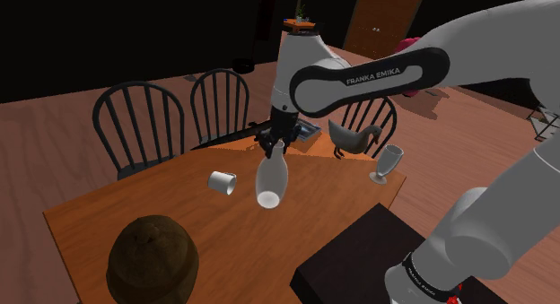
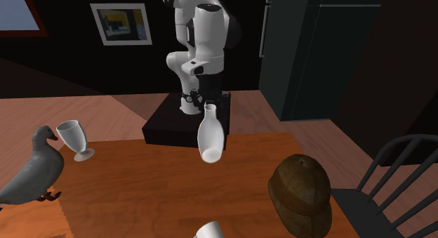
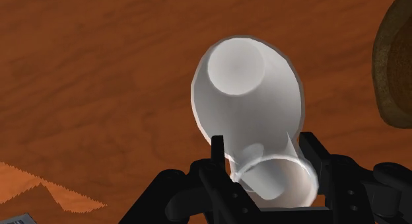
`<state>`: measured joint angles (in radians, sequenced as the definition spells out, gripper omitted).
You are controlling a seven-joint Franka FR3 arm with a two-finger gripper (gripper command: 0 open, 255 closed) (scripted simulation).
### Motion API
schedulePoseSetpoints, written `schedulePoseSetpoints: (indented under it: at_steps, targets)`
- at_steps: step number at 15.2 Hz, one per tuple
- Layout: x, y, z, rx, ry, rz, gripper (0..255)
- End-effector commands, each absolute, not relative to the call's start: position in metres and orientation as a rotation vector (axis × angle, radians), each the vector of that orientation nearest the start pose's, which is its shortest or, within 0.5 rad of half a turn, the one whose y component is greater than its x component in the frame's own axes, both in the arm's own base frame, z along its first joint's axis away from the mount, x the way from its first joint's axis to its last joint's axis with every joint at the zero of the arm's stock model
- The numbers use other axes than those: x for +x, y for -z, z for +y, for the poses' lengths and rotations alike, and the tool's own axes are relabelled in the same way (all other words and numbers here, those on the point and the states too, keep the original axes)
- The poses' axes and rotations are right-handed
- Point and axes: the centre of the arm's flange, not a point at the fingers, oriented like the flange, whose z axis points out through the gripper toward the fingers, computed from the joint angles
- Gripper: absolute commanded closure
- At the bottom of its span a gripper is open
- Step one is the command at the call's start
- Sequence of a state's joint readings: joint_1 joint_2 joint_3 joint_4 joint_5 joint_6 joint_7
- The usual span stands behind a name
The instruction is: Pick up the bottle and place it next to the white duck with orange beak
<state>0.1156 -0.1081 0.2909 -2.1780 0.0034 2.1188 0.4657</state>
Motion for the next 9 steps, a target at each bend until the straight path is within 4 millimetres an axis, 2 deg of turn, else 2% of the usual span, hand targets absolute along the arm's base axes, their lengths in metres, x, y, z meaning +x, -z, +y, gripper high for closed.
schedulePoseSetpoints:
  at_steps: [1, 9]
  targets:
    - [0.475, -0.452, 0.207, -3.146, 0.082, 0.097, 255]
    - [0.475, -0.494, 0.207, -3.146, 0.082, 0.097, 255]
